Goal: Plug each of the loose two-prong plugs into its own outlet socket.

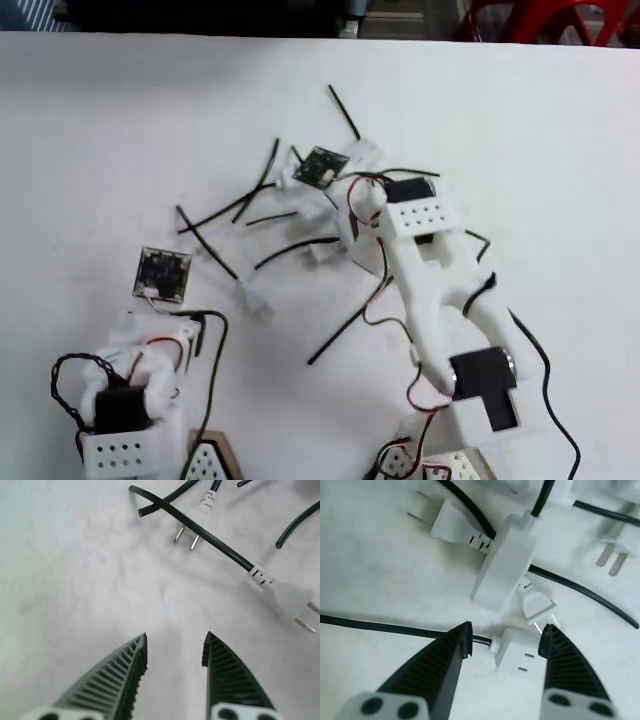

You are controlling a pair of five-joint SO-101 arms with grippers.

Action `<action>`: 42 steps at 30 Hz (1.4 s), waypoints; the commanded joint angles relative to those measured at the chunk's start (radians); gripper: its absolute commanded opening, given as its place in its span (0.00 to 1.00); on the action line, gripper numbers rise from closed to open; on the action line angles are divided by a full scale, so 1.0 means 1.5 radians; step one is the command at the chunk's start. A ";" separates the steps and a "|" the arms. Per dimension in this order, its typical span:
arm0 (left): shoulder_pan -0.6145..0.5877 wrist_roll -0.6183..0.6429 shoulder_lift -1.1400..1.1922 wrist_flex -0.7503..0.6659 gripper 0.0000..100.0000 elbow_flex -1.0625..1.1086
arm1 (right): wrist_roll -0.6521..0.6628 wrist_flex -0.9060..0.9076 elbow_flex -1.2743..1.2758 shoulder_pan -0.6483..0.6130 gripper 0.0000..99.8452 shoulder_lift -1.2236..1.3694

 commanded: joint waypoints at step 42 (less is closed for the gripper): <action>-0.005 0.001 -0.007 -0.015 0.19 -0.010 | 0.038 0.072 -0.136 0.004 0.18 0.107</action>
